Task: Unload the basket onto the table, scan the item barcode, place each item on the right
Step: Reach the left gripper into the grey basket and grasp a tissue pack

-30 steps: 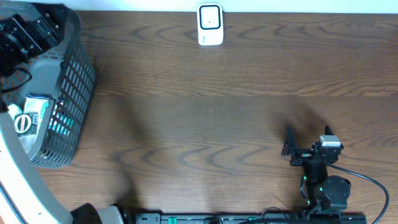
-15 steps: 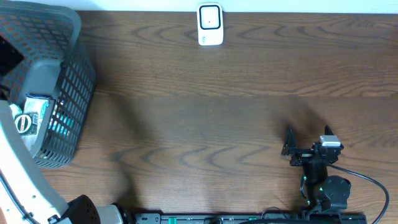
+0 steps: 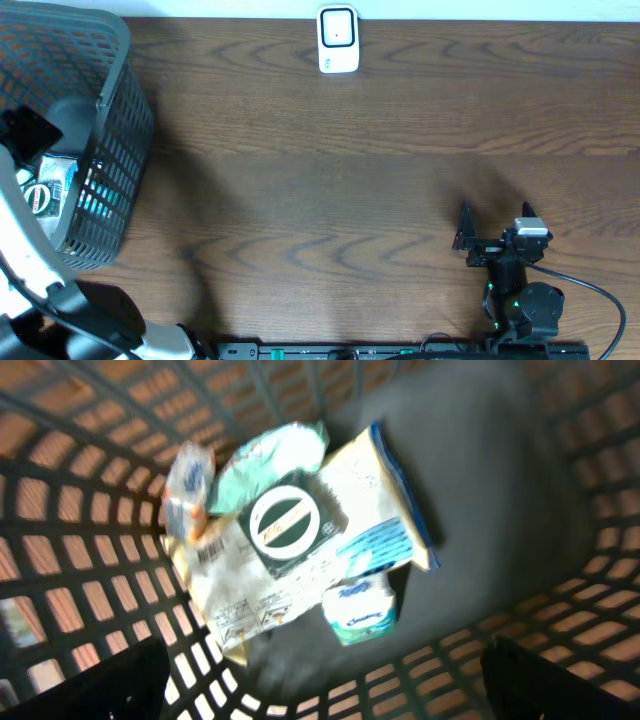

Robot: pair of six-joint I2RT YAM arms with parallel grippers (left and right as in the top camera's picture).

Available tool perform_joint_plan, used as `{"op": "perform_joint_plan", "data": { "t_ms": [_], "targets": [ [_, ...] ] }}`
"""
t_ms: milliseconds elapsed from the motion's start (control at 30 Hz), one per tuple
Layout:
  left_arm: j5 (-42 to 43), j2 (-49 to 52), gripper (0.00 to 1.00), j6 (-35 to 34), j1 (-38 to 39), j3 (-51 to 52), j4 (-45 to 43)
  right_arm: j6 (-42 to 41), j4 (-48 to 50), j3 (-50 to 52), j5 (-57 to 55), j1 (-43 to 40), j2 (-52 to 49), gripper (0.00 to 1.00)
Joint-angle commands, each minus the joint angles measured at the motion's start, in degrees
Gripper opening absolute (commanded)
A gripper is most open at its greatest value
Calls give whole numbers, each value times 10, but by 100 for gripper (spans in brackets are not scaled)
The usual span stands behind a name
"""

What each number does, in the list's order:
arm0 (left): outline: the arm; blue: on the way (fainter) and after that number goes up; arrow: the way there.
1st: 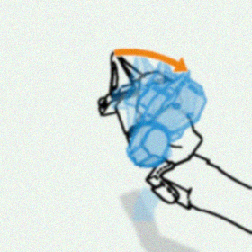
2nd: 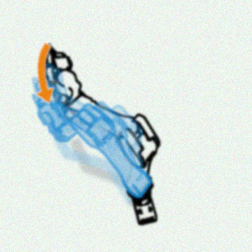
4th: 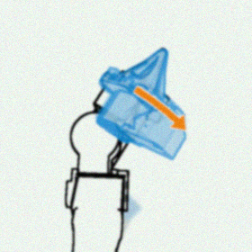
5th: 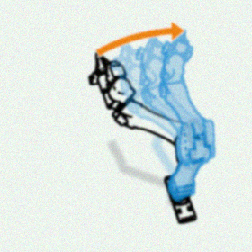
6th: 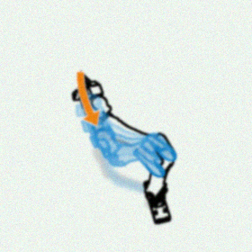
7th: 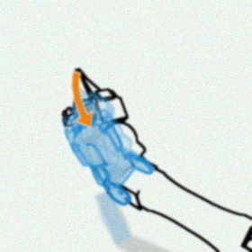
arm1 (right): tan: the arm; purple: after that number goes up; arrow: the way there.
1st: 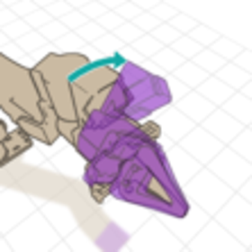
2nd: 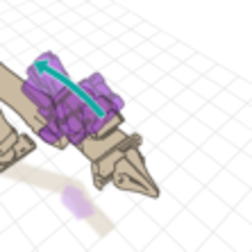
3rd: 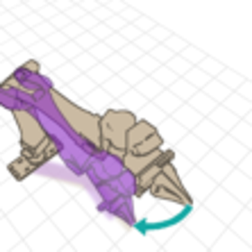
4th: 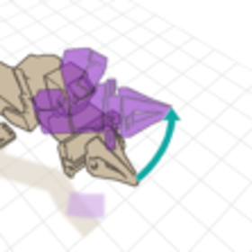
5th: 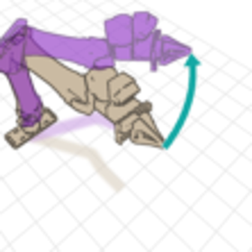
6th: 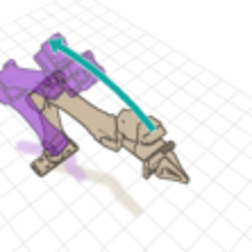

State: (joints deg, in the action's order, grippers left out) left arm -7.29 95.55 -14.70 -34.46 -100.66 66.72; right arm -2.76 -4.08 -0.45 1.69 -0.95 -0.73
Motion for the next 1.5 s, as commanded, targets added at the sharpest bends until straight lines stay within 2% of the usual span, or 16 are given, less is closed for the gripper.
{"op": "perform_joint_plan", "data": {
  "t_ms": [0, 67, 233, 467, 667, 800, 867, 1000, 1433, 1467],
  "targets": [
    [74, 55, 94, 63, -20, 3, 28, -2, -2, 1, -1, -2, 3, 99],
    [115, 85, 93, 105, -23, 3, 45, -2, -2, 1, -1, -2, 3, 99],
    [159, 149, 91, 165, -23, 3, 69, -2, -2, 1, 0, -2, 3, 99],
    [161, 182, 76, 182, -23, 3, 70, -2, -2, 1, -1, -2, 3, 99],
    [156, 186, 72, 194, -23, 28, 45, -2, -2, 1, -1, -2, 3, 99],
    [151, 186, 63, 203, -23, 62, 17, -2, -2, 1, -1, -2, 3, 99],
    [151, 186, 63, 203, -23, 69, 10, -2, -2, 1, -1, -2, 1, 99],
    [151, 186, 56, 203, -23, 71, 4, -2, -2, 1, -1, -2, 1, 99],
    [173, 186, 56, 200, -21, 87, 9, -2, -2, 1, 0, -2, 1, 99],
    [172, 186, 66, 185, -21, 90, 6, -2, -2, 1, 0, -2, 1, 99]
  ]
}}
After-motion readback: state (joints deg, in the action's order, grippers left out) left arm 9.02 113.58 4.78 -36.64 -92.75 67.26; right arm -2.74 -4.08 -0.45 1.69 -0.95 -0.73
